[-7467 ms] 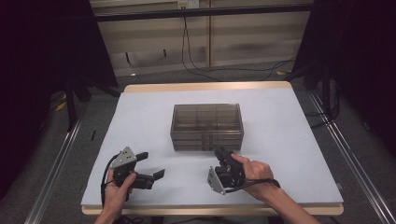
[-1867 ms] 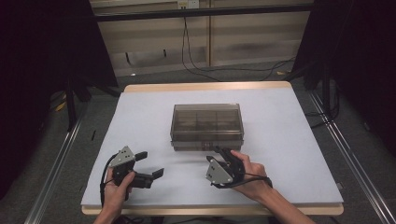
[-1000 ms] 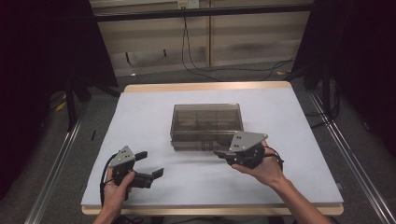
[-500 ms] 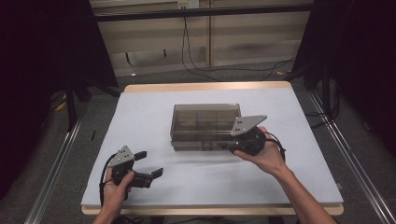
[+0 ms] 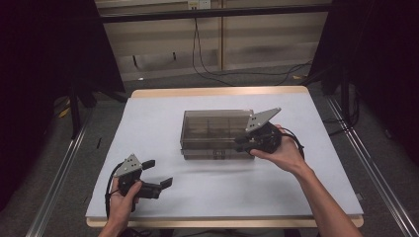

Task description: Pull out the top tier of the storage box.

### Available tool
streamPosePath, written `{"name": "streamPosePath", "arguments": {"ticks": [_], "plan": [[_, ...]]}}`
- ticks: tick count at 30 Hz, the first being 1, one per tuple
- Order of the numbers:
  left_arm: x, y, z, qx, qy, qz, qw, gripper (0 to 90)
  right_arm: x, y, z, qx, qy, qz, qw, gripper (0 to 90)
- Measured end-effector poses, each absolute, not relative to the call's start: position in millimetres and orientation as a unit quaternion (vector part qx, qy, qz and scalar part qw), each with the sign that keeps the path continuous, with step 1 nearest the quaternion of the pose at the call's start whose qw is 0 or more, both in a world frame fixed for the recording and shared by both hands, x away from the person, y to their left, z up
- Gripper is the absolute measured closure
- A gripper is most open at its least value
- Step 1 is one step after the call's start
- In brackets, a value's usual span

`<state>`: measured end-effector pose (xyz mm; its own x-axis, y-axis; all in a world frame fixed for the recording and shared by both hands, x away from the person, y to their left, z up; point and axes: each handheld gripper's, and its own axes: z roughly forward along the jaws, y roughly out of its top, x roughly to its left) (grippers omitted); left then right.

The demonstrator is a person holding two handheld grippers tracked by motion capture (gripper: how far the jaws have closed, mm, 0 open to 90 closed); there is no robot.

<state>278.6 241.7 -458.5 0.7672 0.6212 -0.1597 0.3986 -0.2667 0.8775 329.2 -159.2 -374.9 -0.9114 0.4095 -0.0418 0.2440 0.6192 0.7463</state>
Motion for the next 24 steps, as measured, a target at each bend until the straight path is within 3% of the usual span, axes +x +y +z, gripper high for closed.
{"name": "streamPosePath", "arguments": {"ticks": [8,13,24], "plan": [[278.3,242.1,-458.0,0.789,0.323,0.111,0.511,2.5,340.0,-155.2,-375.0,0.175,0.907,0.374,0.083,66.3],[278.3,241.8,-458.1,0.79,0.32,0.111,0.51,2.6,342.6,-150.4,-375.2,0.17,0.912,0.361,0.092,67.9],[278.1,241.2,-458.5,0.789,0.319,0.108,0.513,2.7,352.5,-147.5,-381.0,0.171,0.929,0.325,0.058,69.2]]}}
